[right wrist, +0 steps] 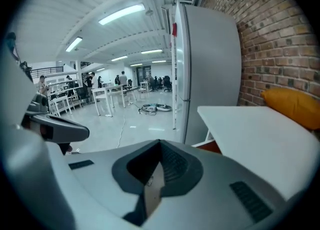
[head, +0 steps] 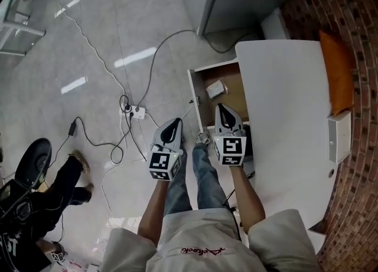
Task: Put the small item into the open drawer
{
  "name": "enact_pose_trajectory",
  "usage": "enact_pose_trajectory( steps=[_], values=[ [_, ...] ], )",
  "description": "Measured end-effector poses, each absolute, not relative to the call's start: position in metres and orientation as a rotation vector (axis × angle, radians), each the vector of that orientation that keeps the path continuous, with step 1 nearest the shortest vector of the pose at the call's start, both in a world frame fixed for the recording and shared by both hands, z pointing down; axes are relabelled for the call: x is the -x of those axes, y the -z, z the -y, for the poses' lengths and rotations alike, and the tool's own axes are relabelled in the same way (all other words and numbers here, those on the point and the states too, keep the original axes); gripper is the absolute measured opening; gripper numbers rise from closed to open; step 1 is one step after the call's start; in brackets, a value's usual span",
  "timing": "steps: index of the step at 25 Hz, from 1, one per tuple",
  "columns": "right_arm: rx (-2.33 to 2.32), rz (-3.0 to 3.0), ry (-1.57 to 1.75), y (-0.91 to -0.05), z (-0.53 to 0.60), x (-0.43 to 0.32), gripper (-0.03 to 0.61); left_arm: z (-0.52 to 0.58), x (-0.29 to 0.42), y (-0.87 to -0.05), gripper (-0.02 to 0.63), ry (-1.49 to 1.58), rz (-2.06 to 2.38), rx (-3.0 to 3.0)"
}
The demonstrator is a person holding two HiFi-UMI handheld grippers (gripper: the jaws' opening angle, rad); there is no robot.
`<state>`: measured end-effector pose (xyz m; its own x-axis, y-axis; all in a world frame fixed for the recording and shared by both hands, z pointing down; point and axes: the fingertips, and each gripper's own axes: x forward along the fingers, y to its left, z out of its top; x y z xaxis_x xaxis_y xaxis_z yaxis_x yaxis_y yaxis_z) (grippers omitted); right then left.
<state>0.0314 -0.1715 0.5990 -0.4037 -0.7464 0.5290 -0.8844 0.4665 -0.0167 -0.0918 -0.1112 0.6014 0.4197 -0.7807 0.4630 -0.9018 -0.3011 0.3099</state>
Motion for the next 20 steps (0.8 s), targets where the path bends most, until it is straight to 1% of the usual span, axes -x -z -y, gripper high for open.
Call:
enact_pose_trajectory(
  steps=[12, 20],
  values=[
    [-1.355, 2.369, -0.243, -0.466, 0.131, -0.032, 0.011, 0.096, 0.094, -0.477, 0.009, -0.218, 1.509, -2.201],
    [-1.367, 2.440, -0.187, -0.412, 0.126, -0.031, 0.012, 0.099, 0.110, -0.417, 0.009, -0.182, 1.618, -2.244]
  ],
)
